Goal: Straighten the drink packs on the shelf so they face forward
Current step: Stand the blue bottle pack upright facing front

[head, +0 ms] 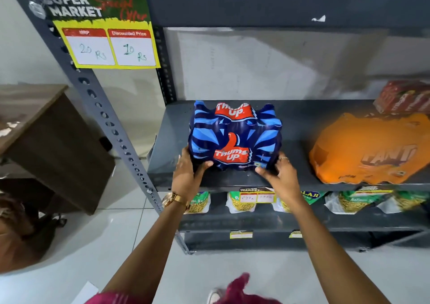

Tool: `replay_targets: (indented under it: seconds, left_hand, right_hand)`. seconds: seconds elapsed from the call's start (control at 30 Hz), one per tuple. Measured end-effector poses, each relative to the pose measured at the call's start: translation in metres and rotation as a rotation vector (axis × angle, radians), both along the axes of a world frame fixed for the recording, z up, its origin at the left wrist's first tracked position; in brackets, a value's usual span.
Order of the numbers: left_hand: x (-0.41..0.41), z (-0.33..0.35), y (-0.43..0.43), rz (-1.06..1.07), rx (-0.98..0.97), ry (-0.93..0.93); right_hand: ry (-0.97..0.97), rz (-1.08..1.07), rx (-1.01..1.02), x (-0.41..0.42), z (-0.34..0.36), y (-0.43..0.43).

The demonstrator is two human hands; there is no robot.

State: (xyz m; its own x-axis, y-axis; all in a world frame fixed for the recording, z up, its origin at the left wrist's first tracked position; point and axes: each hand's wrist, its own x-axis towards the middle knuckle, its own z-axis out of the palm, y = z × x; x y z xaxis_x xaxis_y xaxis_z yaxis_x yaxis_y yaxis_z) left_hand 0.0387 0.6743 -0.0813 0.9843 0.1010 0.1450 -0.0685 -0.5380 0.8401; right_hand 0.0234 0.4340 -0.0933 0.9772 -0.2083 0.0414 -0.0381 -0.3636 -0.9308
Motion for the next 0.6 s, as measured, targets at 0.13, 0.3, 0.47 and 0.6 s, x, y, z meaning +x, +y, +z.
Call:
replay_targets:
  seconds: [0.13, 0.3, 0.47, 0.6]
  left_hand:
    - [-0.024, -0.009, 0.013, -0.076, 0.054, 0.026]
    - [-0.028, -0.014, 0.015, -0.071, 0.039, 0.0]
    - [-0.03, -0.017, 0.016, -0.063, 0.038, -0.005]
    - [-0.031, -0.018, 0.016, -0.042, 0.061, 0.003]
  right_hand:
    - [0.065, 0.075, -0.051, -0.028, -0.007, -0.002]
    - [0.033, -0.048, -0.092, -0.034, -0.017, 0.005]
    - [0.021, -0.065, -0.135, -0.034, -0.018, 0.005]
    - [-0.006, -0.091, -0.18, -0.037, -0.019, 0.009]
